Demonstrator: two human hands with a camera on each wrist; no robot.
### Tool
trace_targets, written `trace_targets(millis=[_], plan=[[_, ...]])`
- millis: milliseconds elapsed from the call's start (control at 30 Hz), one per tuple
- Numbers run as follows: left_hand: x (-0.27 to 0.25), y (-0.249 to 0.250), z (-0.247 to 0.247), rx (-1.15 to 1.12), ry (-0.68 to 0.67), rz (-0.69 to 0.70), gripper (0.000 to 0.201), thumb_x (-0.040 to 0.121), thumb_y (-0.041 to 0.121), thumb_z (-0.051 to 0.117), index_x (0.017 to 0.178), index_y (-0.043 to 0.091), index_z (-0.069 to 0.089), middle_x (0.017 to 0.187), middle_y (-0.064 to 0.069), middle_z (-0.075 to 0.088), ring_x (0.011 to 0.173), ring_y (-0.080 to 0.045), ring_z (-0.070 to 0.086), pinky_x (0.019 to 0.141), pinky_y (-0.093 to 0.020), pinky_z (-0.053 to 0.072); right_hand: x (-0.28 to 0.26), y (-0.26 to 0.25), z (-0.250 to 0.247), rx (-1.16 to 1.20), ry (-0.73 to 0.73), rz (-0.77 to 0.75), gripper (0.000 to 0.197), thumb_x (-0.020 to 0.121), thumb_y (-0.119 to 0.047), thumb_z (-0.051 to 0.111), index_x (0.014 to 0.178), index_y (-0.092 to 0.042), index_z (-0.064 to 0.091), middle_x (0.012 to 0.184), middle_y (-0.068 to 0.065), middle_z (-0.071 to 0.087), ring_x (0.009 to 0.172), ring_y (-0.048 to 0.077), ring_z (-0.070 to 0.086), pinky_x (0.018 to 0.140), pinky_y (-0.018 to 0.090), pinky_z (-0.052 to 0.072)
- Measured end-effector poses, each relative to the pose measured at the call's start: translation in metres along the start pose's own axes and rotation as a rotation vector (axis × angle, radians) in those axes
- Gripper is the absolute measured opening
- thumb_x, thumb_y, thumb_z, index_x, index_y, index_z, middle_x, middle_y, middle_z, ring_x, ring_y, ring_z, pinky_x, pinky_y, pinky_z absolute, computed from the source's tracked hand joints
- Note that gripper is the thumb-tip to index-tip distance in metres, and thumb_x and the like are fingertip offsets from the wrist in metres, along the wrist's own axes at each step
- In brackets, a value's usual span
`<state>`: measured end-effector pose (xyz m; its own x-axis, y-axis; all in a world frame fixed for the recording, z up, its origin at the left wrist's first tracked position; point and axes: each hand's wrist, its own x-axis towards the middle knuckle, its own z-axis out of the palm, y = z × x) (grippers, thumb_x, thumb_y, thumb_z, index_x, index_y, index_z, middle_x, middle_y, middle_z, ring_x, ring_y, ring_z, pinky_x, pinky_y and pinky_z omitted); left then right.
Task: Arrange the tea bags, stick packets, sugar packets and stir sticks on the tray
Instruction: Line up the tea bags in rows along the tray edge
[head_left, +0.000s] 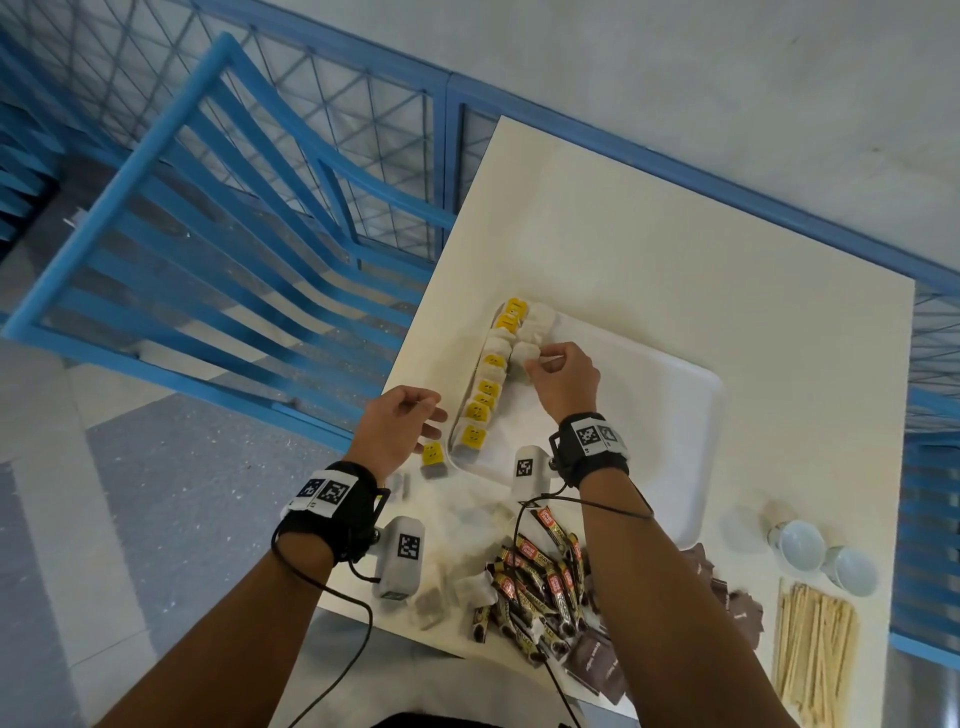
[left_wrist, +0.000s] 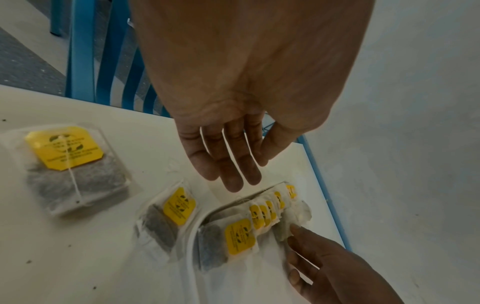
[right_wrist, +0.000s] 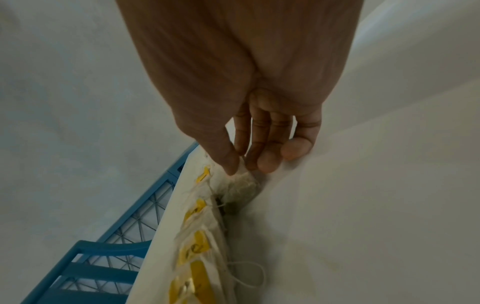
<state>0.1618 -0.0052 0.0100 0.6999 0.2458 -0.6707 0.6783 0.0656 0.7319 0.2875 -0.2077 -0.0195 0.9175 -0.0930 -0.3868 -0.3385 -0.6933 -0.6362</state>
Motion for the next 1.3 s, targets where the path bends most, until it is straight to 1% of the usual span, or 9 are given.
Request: trace_targets(millis=[100,167,300,500,767,900,1000,1167,1300], plan=[[-0.002,-0.003,-0.004,0.009,0.008,0.017,0.014,0.103,0.012,0.053,0.109,0.011,0.066,0.095,-0.004,0.077,0.078,-0.022,0.069,0.059,-0.027,0.049,-0.008,0.000,-0.004,0.060,0.025,0.009,0.027,0.087,-0.024,0.073,0.111,-0.016,0.062,0.076,-0.009,0.062,0.084,0.014,0.058,0.061,0.015,0.034],[-0.004,-0.006,-0.008,0.023,0.017,0.031,0.014,0.103,0.012,0.053,0.110,0.011,0.066,0.095,-0.003,0.077,0.078,-0.021,0.070,0.060,-0.027,0.050,-0.014,0.002,-0.005,0.078,0.051,-0.015,0.022,0.089,-0.023,0.070,0.109,-0.016,0.063,0.076,-0.011,0.063,0.083,0.015,0.061,0.068,0.014,0.043],[-0.009,-0.020,-0.022,0.057,0.022,0.073,0.014,0.102,0.012,0.055,0.109,0.013,0.067,0.095,-0.002,0.078,0.077,-0.018,0.070,0.061,-0.029,0.050,-0.037,0.004,-0.002,0.058,0.042,-0.102,0.009,0.091,-0.020,0.066,0.100,-0.019,0.069,0.082,-0.011,0.065,0.080,0.013,0.063,0.084,0.031,0.052],[-0.023,-0.044,-0.035,0.163,-0.029,0.100,0.009,0.098,0.009,0.063,0.105,0.009,0.069,0.092,-0.006,0.076,0.068,-0.012,0.069,0.053,-0.015,0.048,-0.100,0.003,0.010,0.085,-0.066,-0.172,0.006,0.090,-0.017,0.069,0.094,-0.020,0.073,0.082,-0.016,0.068,0.072,-0.001,0.061,0.069,0.008,0.044],[-0.048,-0.088,-0.049,0.603,-0.308,0.328,0.011,0.086,0.017,0.080,0.096,0.014,0.077,0.088,0.002,0.074,0.074,-0.001,0.063,0.067,-0.004,0.044,-0.188,0.032,0.025,-0.108,-0.341,-0.233,0.011,0.086,-0.016,0.073,0.087,-0.026,0.077,0.080,-0.016,0.069,0.072,-0.011,0.058,0.068,0.003,0.039],[-0.065,-0.111,-0.044,0.719,-0.441,0.331,0.028,0.079,0.026,0.087,0.102,0.016,0.074,0.099,0.001,0.071,0.088,-0.012,0.066,0.080,-0.026,0.051,-0.217,0.059,0.026,-0.285,-0.347,-0.245,0.020,0.084,-0.010,0.070,0.090,-0.028,0.076,0.091,-0.011,0.067,0.085,0.000,0.054,0.084,0.026,0.045],[-0.069,-0.124,-0.039,0.897,-0.471,0.372,0.052,0.071,0.043,0.090,0.113,0.021,0.068,0.107,0.006,0.060,0.097,-0.014,0.060,0.086,-0.033,0.050,-0.231,0.068,0.026,-0.521,-0.368,-0.243,0.022,0.085,-0.020,0.072,0.104,-0.032,0.073,0.106,-0.009,0.061,0.105,0.017,0.045,0.099,0.038,0.036],[-0.076,-0.133,-0.036,1.237,-0.419,0.548,0.048,0.077,0.035,0.081,0.119,0.020,0.062,0.116,-0.001,0.052,0.110,-0.024,0.051,0.081,-0.039,0.048,-0.245,0.070,0.033,-0.788,-0.327,-0.313,0.027,0.082,-0.036,0.077,0.109,-0.036,0.071,0.118,-0.008,0.054,0.115,0.021,0.040,0.102,0.041,0.031],[-0.078,-0.138,-0.037,1.217,-0.351,0.598,0.030,0.081,0.020,0.075,0.110,0.019,0.067,0.114,-0.004,0.052,0.110,-0.027,0.051,0.076,-0.037,0.045,-0.246,0.069,0.040,-0.750,-0.283,-0.301,0.012,0.086,-0.035,0.073,0.097,-0.033,0.073,0.115,-0.007,0.055,0.113,0.022,0.040,0.101,0.040,0.032]])
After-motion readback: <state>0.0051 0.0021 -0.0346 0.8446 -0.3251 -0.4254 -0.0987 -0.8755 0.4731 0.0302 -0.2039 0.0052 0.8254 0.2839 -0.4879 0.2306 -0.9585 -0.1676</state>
